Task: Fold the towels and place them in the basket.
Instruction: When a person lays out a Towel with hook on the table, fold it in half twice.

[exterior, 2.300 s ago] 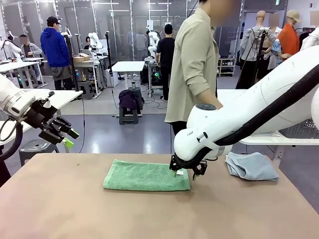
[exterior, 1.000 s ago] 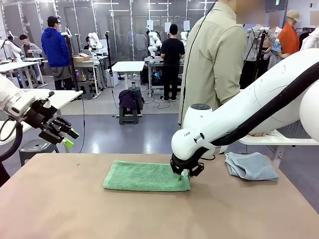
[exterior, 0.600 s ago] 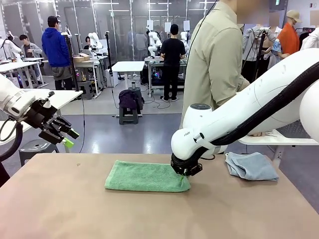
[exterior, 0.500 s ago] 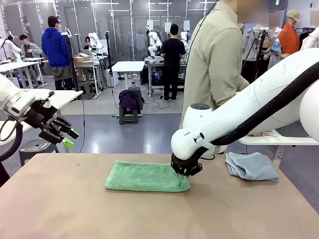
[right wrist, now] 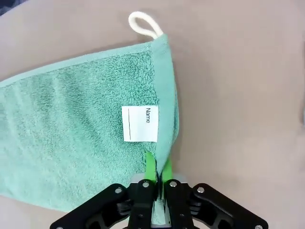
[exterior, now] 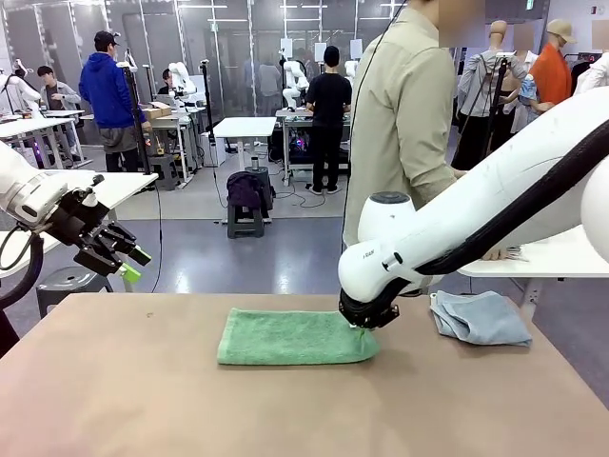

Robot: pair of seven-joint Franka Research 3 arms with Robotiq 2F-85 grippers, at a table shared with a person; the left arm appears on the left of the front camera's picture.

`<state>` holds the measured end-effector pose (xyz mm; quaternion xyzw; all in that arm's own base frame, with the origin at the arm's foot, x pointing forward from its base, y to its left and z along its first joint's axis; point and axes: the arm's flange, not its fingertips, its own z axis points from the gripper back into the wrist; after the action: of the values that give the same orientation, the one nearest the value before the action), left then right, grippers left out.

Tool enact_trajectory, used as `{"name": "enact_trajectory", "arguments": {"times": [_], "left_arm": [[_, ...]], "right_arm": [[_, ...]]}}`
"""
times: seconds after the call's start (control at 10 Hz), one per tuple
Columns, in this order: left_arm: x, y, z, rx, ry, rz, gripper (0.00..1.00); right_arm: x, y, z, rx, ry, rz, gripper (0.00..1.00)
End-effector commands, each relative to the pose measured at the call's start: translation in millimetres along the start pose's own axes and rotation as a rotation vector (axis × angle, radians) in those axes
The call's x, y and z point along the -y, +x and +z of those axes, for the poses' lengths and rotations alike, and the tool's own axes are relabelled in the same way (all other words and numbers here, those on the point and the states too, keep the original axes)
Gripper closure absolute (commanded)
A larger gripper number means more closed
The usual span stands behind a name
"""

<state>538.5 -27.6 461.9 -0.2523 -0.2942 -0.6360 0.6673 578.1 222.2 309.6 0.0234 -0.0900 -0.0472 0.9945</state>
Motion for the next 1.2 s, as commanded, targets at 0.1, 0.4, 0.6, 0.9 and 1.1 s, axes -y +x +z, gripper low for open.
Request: {"name": "enact_trajectory", "arguments": {"times": [0.1, 0.4, 0.6, 0.9, 1.1], "left_arm": [[2.6, 1.0, 1.8, 0.002, 0.001, -0.002, 0.3], [2.6, 1.0, 1.8, 0.002, 0.001, -0.002, 0.3], [2.6, 1.0, 1.8, 0.002, 0.001, -0.002, 0.3], [2.6, 1.0, 1.8, 0.002, 0.001, -0.002, 0.3], [2.6, 1.0, 1.8, 0.002, 0.001, -0.002, 0.3]], "right_arm": [[-15.1, -1.4, 45.3, -0.002, -0.084, 0.06, 1.0], [-67.0, -17.8, 82.4, 0.009, -0.112, 0.075, 1.0], [-105.9, -20.8, 87.5, 0.044, -0.149, 0.079, 1.0], [-157.5, -30.1, 82.6, 0.01, -0.134, 0.008, 1.0], [-183.9, -42.3, 82.8, -0.034, -0.087, -0.059, 1.0]]}}
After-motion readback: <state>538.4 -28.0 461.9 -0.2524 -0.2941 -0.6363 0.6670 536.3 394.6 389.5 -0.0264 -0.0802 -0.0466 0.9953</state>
